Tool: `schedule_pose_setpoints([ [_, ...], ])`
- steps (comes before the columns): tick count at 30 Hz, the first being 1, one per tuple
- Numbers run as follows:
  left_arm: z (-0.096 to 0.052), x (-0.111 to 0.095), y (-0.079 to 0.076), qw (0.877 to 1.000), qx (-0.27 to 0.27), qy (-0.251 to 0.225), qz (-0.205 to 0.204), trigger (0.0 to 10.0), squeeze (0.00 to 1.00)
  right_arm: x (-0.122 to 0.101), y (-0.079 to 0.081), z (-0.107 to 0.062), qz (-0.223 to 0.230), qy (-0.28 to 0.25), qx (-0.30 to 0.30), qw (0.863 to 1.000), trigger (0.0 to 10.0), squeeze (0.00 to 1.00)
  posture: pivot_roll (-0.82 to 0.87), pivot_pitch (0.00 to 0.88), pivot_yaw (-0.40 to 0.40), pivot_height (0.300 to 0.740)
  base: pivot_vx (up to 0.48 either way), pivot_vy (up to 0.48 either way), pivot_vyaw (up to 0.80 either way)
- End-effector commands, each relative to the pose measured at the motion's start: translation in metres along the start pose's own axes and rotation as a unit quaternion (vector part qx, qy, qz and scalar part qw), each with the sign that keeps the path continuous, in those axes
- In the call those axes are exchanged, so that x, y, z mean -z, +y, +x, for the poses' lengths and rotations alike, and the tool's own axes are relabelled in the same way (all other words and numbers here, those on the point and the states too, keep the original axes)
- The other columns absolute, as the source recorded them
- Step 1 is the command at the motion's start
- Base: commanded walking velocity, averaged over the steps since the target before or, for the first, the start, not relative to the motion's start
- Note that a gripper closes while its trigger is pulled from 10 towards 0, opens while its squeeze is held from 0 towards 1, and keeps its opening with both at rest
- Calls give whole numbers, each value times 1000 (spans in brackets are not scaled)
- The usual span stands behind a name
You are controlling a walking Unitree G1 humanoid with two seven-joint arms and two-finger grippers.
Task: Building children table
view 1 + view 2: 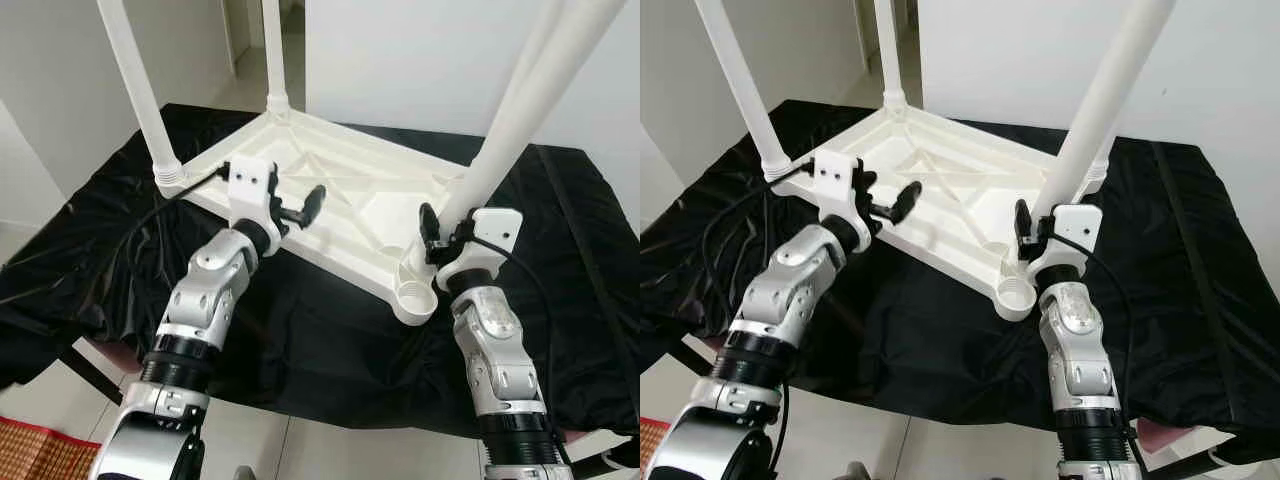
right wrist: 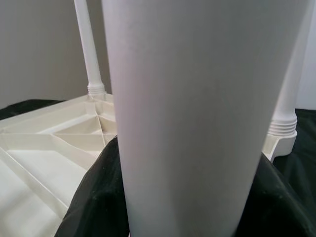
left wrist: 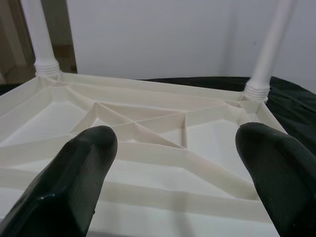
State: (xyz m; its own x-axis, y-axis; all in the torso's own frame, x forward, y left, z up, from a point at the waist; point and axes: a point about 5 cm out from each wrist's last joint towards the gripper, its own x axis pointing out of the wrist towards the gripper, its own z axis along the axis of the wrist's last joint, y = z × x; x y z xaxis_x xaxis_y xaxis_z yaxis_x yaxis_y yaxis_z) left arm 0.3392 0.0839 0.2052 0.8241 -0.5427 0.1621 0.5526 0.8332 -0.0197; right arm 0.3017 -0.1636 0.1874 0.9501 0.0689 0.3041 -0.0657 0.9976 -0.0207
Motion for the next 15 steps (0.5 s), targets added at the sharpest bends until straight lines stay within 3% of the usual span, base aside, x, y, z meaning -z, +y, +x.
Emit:
schedule_pose_setpoints([
  [1,-4,5,-13,997,70,14,13,10000,0,-7,4,-1,-4,-12,-7,1000,10000,0,-21,19,23,740,0,0,0],
  [15,-27,17,-52,977,202,43,52,10000,0,0,21,-26,-21,30,-37,999,10000,0,-30,90,35,740,0,0,0],
])
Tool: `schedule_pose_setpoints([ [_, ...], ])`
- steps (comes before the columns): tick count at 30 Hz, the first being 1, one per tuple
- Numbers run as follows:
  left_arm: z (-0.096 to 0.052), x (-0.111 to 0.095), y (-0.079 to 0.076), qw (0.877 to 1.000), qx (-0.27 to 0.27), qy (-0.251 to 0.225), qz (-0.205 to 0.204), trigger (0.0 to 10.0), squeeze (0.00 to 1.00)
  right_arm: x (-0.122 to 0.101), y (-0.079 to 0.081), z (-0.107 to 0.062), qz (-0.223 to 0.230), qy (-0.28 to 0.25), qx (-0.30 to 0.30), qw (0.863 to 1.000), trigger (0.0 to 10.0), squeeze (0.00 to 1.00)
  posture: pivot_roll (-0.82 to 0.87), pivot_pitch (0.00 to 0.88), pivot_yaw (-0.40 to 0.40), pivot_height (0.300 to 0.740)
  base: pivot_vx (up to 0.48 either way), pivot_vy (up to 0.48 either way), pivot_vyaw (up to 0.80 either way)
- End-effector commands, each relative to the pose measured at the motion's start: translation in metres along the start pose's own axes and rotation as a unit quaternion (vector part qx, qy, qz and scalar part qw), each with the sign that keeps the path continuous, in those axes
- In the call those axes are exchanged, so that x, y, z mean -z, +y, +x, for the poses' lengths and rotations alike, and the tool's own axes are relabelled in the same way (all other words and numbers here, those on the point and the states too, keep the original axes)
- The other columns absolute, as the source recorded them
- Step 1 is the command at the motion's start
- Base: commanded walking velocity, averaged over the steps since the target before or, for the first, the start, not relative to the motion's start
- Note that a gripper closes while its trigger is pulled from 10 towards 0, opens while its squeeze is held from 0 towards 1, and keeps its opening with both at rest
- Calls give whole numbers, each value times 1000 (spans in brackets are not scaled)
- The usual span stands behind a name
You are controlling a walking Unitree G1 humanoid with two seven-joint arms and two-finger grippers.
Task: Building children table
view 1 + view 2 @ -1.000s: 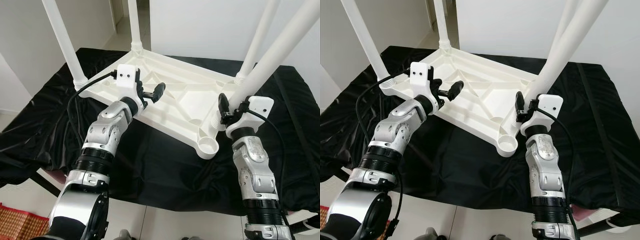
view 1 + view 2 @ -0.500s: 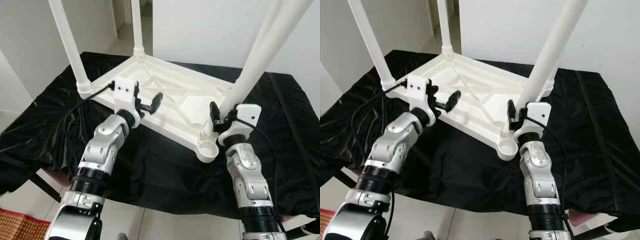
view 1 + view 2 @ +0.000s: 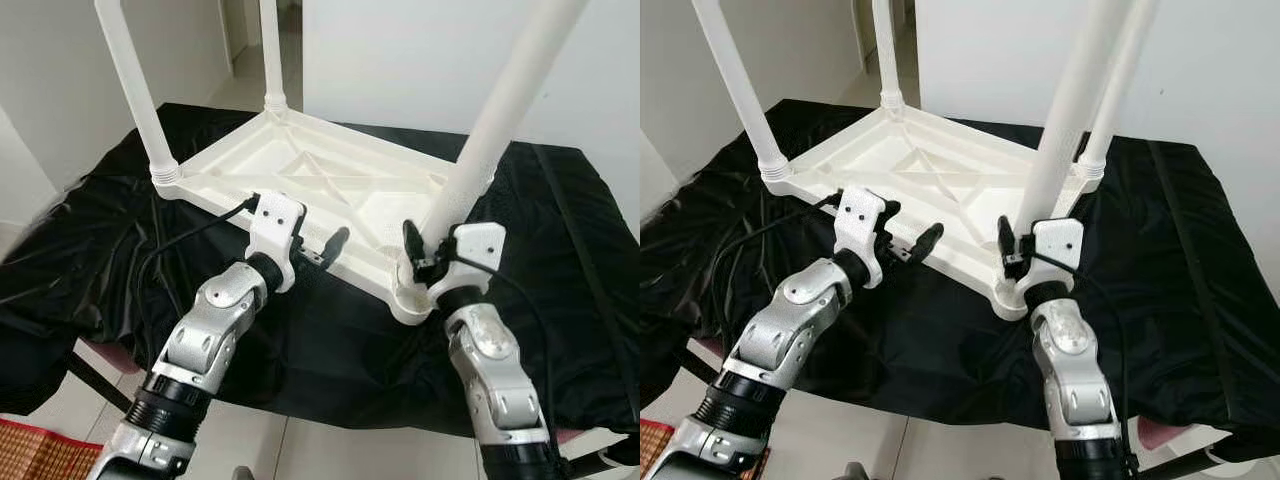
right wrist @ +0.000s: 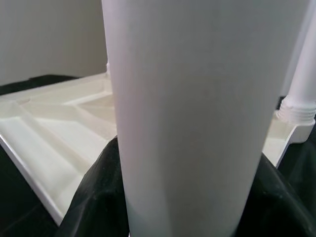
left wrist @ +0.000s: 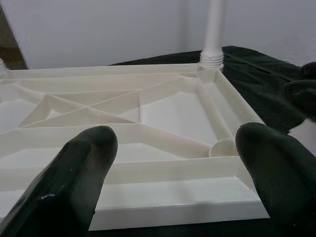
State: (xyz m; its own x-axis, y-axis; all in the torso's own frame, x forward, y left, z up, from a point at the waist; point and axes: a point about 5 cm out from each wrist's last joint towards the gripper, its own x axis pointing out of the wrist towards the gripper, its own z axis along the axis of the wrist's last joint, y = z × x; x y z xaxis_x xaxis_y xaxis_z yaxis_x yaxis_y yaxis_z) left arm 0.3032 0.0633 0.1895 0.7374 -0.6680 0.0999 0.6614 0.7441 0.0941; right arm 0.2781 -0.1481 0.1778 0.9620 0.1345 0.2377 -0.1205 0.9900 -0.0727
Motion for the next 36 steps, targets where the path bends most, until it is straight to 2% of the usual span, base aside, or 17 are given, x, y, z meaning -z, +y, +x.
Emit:
schedule_pose_setpoints([
  [1,-5,3,-18,991,129,11,13,10000,0,-1,4,-3,-3,-1,-3,1000,10000,0,-30,90,35,740,0,0,0],
  [5,-6,6,-19,991,129,15,6,10000,0,2,5,-6,-3,4,2,1000,10000,0,-34,79,50,740,0,0,0],
  [9,-1,1,-14,995,102,6,-12,10000,0,5,6,-7,3,8,8,1000,10000,0,-35,64,60,740,0,0,0],
  [16,3,-4,-9,997,79,-2,-14,10000,0,6,5,1,1,5,11,1000,10000,0,-28,52,52,740,0,0,0],
  [19,2,-3,-9,997,81,0,-10,10000,0,6,4,2,0,4,11,1000,10000,0,-26,52,46,740,0,0,0],
  [27,-6,2,-22,992,128,13,-13,10000,0,9,2,-2,-31,20,-5,999,10000,0,-27,74,25,740,0,0,0],
  [36,-9,1,-23,991,132,18,-12,10000,0,11,7,-12,-38,27,-28,999,10000,0,-24,88,23,740,0,0,0],
])
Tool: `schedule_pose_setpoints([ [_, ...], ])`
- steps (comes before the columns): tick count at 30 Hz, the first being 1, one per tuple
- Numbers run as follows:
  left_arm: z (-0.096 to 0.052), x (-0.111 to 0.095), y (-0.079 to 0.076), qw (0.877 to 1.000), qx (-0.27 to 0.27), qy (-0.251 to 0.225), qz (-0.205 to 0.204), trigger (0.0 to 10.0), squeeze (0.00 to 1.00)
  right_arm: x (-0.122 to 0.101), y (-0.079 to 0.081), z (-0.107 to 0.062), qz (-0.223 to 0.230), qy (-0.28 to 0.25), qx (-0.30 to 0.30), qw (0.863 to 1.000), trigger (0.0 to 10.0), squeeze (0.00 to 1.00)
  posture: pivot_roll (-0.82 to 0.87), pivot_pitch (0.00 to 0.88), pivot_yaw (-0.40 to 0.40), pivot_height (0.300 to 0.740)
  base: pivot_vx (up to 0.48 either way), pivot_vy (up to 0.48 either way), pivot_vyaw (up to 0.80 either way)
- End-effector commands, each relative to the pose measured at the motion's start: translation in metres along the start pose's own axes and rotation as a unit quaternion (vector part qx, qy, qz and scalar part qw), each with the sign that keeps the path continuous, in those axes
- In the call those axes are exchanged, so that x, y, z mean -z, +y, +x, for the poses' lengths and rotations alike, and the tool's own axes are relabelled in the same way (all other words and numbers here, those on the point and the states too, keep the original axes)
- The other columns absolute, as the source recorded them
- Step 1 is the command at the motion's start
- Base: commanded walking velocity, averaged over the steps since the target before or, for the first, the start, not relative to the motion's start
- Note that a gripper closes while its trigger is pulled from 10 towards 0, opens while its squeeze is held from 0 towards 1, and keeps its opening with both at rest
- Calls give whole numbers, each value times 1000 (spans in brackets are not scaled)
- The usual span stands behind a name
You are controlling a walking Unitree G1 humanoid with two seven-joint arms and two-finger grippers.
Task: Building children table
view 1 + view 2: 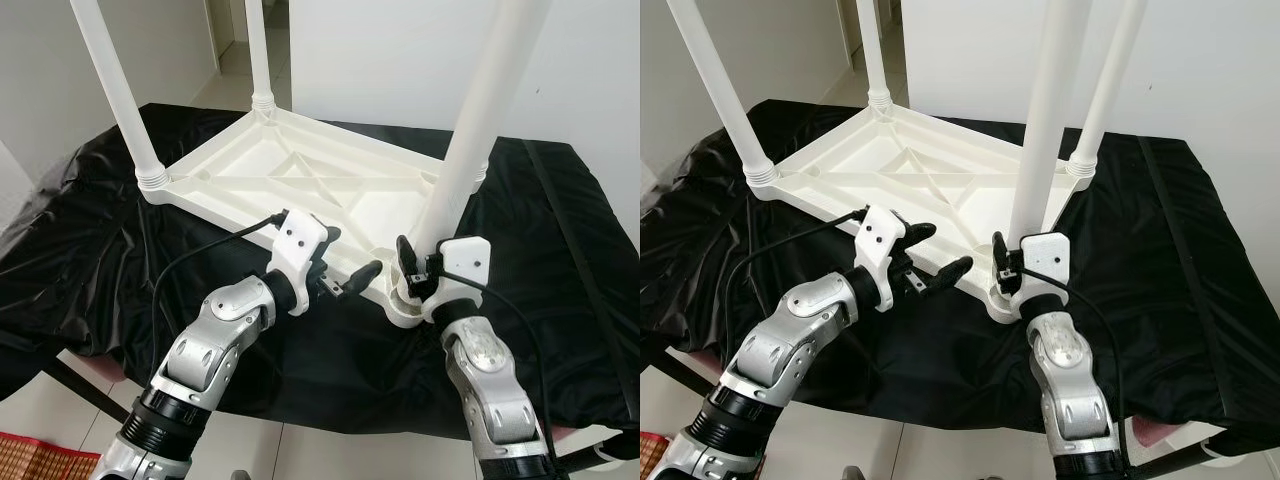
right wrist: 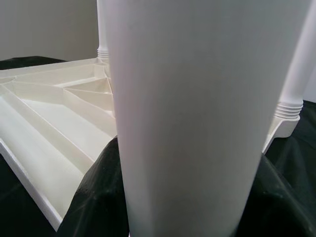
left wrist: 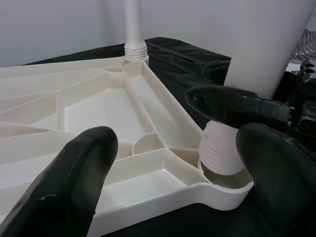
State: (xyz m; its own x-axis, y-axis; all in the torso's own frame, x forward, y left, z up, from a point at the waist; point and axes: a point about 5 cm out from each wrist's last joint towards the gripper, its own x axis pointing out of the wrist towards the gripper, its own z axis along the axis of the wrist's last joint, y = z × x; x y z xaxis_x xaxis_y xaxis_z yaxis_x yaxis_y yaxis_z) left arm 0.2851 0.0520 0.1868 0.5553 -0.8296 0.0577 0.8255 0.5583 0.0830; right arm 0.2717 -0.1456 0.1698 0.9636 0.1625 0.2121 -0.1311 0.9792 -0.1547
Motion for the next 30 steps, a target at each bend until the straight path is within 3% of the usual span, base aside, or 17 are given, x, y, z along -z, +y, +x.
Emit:
schedule_pose_setpoints([
  [1,-2,1,-3,1000,9,8,3,10000,0,5,4,-4,1,15,-14,1000,10000,0,-24,88,23,740,0,0,0],
  [7,-6,1,-7,1000,23,14,5,10000,0,3,15,-13,2,10,-53,999,10000,0,-20,91,21,740,0,0,0],
  [18,-13,4,-14,998,55,32,7,10000,0,14,12,-13,5,24,-48,999,10000,0,-20,90,24,740,0,0,0],
  [22,-15,3,-16,998,55,34,6,10000,0,22,5,-16,76,43,-10,996,10000,0,-10,96,29,740,0,0,0],
  [30,-17,1,-16,998,56,35,4,10000,0,27,1,-21,114,51,24,992,10000,0,-8,108,36,740,0,0,0],
])
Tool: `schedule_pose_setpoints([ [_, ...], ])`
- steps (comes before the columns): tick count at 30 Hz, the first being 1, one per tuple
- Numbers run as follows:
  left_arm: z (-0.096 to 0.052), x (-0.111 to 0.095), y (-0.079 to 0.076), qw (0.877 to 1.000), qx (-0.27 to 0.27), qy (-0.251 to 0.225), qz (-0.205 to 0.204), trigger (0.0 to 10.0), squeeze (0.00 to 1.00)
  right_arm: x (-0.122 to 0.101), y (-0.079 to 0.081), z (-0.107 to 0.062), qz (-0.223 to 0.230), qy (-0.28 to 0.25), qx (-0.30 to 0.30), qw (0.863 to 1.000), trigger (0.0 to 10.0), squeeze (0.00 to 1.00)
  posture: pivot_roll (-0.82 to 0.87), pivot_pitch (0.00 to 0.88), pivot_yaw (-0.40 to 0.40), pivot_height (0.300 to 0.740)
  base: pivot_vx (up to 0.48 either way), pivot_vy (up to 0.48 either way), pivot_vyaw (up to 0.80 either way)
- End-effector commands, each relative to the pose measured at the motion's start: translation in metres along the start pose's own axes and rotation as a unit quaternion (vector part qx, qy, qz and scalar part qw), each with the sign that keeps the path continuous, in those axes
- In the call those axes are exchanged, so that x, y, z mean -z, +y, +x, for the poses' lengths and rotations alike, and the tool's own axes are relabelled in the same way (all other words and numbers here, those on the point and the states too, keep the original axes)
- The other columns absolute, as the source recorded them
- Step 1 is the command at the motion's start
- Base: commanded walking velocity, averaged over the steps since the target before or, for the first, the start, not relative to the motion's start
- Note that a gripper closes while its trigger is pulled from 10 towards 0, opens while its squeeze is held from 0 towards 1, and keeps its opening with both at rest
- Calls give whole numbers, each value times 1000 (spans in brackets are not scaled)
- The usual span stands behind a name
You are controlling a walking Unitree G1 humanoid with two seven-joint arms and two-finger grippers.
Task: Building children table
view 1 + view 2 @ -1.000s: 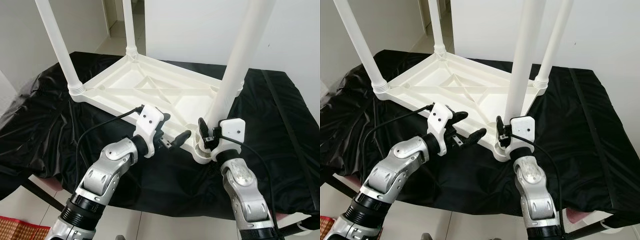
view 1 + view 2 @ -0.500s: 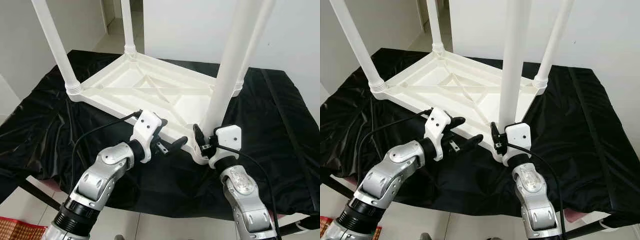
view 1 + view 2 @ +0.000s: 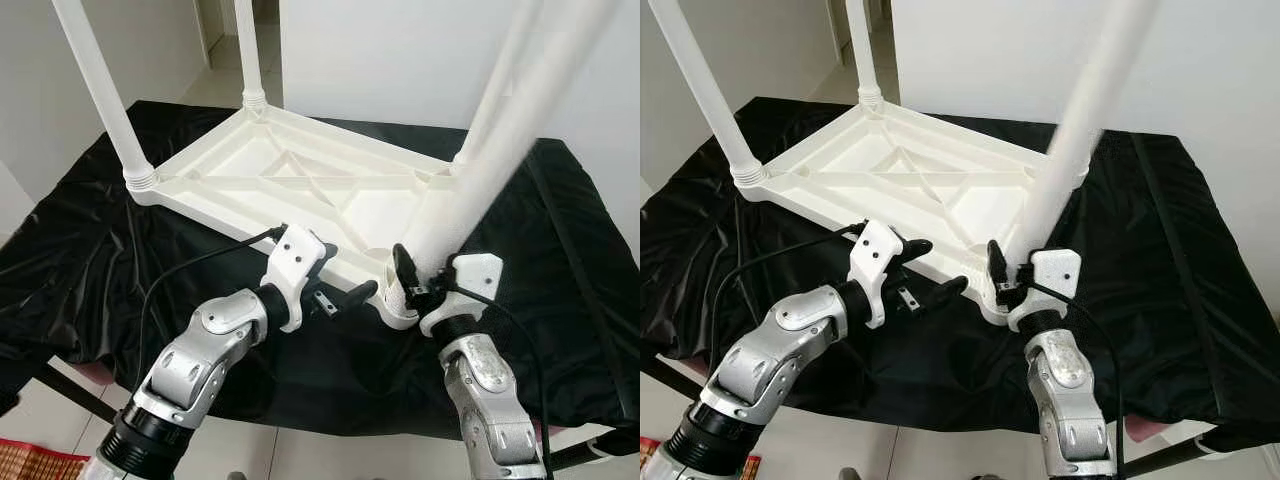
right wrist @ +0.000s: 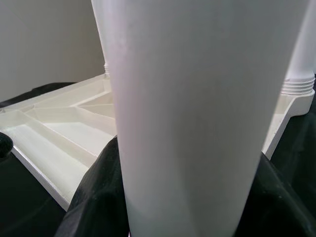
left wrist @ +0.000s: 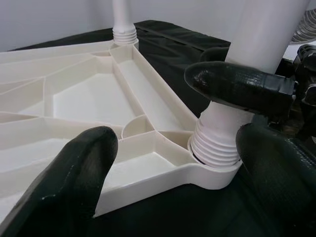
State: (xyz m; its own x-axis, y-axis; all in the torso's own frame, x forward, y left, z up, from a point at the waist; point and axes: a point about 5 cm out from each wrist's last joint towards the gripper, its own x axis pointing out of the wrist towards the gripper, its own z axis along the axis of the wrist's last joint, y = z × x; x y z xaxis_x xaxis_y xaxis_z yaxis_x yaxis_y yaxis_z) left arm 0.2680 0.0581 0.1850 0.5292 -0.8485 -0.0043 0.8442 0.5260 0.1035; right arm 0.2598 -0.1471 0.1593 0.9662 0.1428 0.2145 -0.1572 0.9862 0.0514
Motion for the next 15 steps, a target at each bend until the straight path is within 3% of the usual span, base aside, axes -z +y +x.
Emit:
schedule_pose_setpoints([
  [1,-2,1,-6,999,37,5,-5,10000,0,19,-5,-7,11,50,19,999,10000,0,-8,108,36,740,0,0,0],
  [15,-4,-1,-5,999,30,5,-10,10000,0,25,9,-20,-12,45,-9,999,10000,0,-3,125,44,740,0,0,0],
])
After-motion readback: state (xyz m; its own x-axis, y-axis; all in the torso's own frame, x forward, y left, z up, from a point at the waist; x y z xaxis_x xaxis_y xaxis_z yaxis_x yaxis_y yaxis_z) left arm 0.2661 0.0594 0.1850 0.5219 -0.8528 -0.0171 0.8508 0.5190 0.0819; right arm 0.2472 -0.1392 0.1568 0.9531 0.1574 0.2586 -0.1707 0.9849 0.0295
